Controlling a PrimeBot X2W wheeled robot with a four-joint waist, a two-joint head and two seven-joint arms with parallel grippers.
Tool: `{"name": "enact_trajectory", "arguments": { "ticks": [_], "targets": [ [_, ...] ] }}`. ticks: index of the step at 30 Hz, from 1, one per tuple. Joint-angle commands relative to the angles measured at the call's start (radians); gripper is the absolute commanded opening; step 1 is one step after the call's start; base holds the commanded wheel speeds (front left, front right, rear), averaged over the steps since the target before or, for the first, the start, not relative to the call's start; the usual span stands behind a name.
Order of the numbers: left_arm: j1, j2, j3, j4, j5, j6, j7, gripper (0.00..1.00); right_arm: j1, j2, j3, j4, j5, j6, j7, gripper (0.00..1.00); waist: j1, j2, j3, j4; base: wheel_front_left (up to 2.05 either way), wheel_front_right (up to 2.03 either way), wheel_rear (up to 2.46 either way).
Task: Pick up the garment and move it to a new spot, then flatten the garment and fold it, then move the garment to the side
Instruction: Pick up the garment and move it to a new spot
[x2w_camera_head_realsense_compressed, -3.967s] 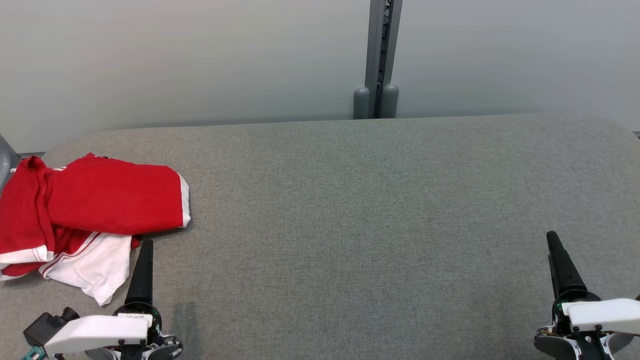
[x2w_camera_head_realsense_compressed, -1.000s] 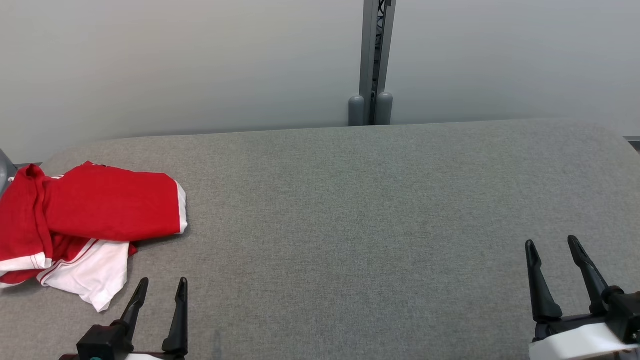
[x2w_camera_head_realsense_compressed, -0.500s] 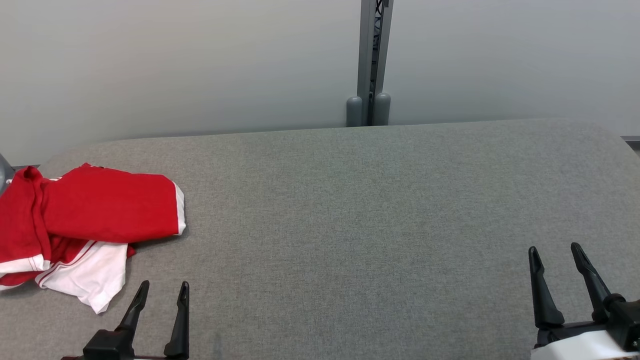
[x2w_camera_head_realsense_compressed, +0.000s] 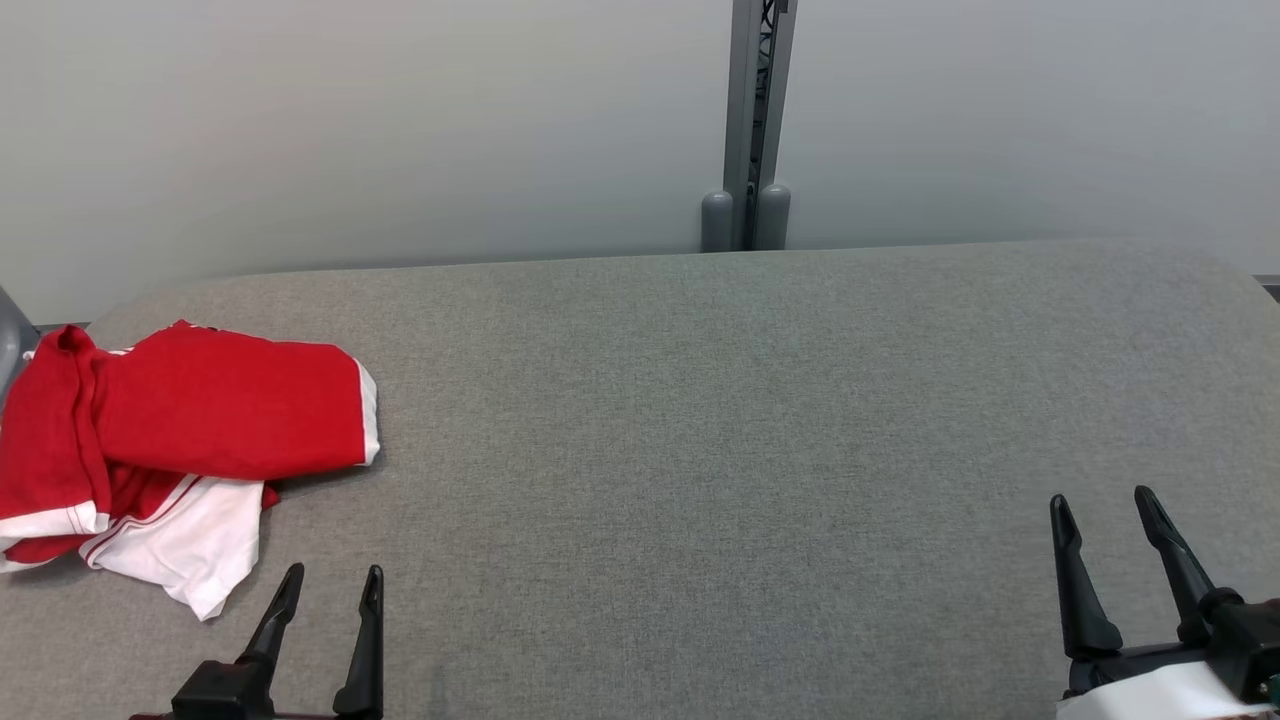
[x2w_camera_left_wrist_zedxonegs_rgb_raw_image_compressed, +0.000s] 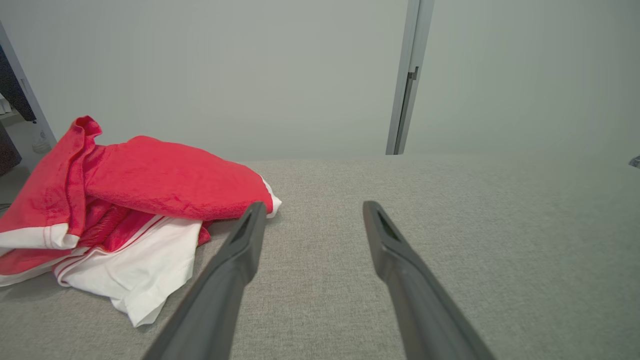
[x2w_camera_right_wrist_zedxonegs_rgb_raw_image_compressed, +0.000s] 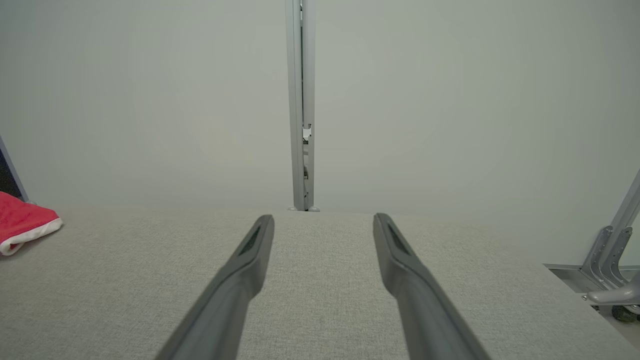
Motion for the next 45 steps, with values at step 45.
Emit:
{"name": "enact_trajectory", "arguments": {
  "ticks": [45],
  "targets": [
    [-0.315, -0.003, -0.028, 0.078, -0.055, 0.024, 0.018, 1.00, -0.092, -0.110, 0.082, -0.053, 0.003, 0.002, -0.005, 1.00, 0.0000, 0.0000, 0.245, 0.319, 0.00, 0.00, 0.00]
  ]
}}
